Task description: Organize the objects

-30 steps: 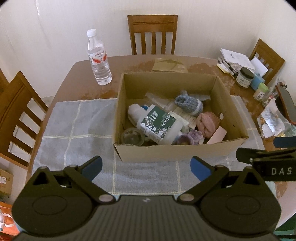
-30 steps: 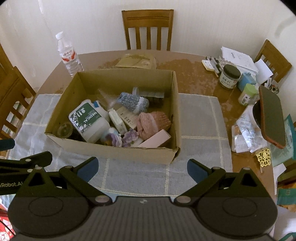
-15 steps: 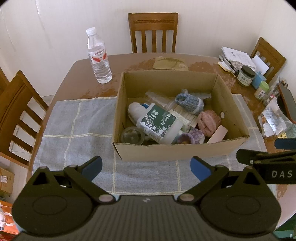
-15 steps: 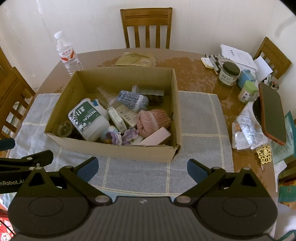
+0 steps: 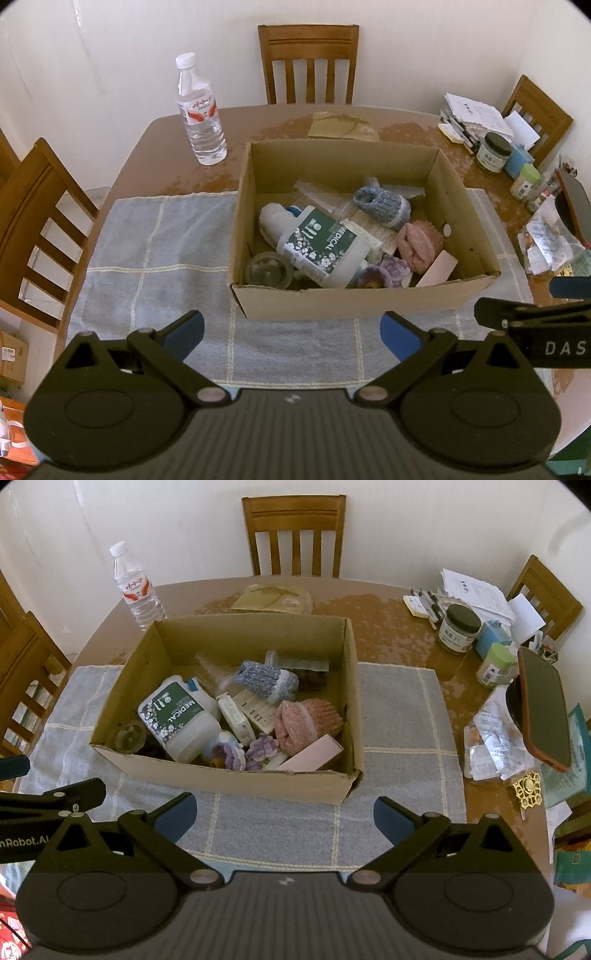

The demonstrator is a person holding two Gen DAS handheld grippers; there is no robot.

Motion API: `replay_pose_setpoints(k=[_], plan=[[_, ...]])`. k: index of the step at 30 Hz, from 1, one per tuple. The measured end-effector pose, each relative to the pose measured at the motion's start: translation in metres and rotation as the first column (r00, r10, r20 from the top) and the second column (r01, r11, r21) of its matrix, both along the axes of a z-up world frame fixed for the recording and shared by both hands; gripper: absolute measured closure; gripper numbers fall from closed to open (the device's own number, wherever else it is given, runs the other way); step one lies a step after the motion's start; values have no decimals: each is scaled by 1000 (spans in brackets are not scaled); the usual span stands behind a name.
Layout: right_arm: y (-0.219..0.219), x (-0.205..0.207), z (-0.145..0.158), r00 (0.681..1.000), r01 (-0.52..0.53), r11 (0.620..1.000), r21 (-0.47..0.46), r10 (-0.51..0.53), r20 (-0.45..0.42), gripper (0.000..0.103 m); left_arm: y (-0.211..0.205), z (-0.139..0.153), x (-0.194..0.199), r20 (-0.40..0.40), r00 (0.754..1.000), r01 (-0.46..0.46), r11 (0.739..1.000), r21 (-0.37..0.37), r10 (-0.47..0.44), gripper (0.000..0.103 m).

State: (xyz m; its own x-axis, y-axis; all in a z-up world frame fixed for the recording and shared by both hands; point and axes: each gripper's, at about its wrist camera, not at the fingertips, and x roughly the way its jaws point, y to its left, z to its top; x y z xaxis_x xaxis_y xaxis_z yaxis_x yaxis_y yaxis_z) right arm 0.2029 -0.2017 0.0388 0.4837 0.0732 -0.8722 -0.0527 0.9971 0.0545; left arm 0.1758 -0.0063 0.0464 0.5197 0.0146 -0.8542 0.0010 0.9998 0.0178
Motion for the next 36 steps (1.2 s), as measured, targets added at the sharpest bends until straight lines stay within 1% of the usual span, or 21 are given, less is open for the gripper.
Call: replay_pose_setpoints(k=[36], plan=[[2,-1,4,1000,-1,1000,-11,1,6,0,0,3,-2,1,1000,0,1000,-3,0,2]])
